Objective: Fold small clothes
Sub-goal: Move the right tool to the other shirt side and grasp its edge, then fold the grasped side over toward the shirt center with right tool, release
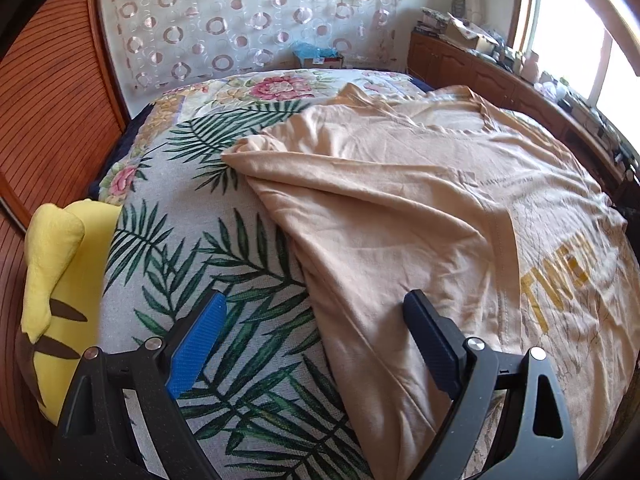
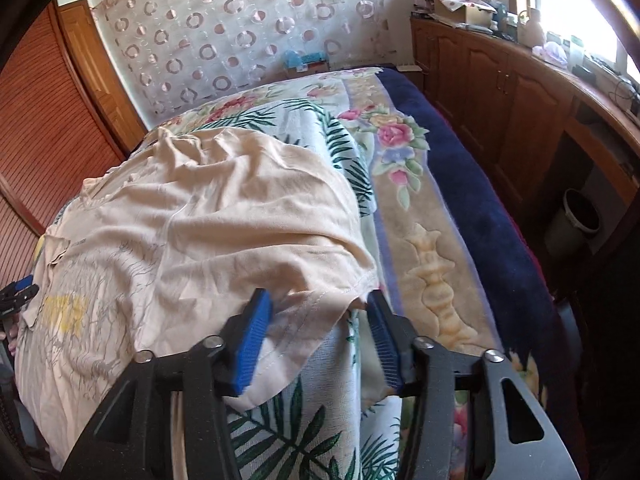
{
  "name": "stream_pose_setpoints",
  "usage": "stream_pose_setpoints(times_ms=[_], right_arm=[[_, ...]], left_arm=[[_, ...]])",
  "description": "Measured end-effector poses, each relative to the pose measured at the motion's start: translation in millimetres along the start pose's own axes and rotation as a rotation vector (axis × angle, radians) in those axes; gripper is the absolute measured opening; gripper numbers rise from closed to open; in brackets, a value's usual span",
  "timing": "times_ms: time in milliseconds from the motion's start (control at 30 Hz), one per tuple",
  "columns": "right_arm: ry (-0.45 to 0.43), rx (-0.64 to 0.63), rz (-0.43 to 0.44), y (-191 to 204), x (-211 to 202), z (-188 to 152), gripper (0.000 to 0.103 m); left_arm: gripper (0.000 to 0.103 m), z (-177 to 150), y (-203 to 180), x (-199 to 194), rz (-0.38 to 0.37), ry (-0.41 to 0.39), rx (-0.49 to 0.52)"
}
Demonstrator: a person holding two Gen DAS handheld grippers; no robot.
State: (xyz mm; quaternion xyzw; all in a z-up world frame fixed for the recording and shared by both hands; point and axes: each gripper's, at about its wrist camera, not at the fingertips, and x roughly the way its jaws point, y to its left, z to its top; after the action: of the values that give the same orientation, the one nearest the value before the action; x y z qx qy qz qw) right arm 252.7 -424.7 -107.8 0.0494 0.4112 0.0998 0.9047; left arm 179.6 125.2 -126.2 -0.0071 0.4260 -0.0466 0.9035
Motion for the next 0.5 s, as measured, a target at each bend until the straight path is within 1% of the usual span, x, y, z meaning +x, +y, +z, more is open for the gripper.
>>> stream_pose_setpoints(times_ms=[33,67,100,133,167,267,400,500], right_arm=[[-0.002,-0.011,0.002,8,-2,-1,0.034],[-0.004,-0.028,0.002,11,-3,0,0.031],[-0.011,-0.051,-0.024,13,-4,0,0.022],[-0.022,-0.078,-0.062,17,-5,0,0.008],[-0.034,-0.103,-0.088,23,-7,0,0.006],[-0.076,-0.136,-0.102,33,-15,2,0.004],[-0.142,-0.173,-0.063,55,-30,8,0.004],[-0.185,-0.223,-0.006,83,-41,12,0.004]], left_arm=[[0.091,0,3,-4,0.000,-0.012,-0.022],[0.091,0,5,-10,-0.004,-0.032,-0.031],[0.091,0,5,-17,-0.009,-0.060,-0.034],[0.091,1,5,-27,-0.001,-0.087,-0.035],[0.091,1,3,-33,0.007,-0.105,-0.032],[0.091,3,-7,-62,0.022,-0.167,-0.020],[0.091,2,-23,-88,-0.004,-0.224,-0.015],[0.091,0,-38,-99,-0.027,-0.255,-0.005]])
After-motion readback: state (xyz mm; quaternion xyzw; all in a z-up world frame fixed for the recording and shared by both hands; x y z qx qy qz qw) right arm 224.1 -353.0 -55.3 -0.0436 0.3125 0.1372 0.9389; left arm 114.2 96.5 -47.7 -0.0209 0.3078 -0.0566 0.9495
